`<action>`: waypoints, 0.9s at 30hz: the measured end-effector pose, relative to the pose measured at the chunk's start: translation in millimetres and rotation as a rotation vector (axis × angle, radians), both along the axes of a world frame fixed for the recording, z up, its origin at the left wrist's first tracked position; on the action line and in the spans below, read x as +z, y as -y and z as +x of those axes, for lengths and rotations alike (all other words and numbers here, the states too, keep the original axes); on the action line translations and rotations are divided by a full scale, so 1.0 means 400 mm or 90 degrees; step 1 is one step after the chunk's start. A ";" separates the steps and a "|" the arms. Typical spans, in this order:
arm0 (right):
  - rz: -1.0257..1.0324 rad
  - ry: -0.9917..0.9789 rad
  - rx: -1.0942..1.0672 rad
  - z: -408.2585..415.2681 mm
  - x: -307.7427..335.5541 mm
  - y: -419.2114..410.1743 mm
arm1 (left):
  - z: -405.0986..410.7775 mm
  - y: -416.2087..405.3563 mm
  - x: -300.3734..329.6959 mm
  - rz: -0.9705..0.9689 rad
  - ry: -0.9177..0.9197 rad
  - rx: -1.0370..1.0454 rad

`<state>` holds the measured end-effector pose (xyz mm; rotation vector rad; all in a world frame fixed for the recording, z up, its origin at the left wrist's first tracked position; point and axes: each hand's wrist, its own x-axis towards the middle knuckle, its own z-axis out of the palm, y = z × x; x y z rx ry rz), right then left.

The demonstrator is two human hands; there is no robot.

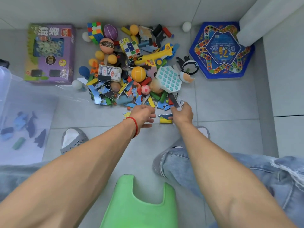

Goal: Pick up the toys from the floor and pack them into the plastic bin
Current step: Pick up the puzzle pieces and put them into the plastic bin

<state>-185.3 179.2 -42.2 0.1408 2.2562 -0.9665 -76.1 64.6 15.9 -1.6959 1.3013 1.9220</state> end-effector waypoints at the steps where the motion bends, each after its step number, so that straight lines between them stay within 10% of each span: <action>1: -0.017 -0.005 -0.014 0.021 0.017 -0.009 | 0.000 -0.012 0.005 -0.002 -0.005 0.008; 27: -0.055 -0.089 0.493 0.221 0.076 -0.034 | 0.087 -0.018 -0.041 0.014 -0.058 0.187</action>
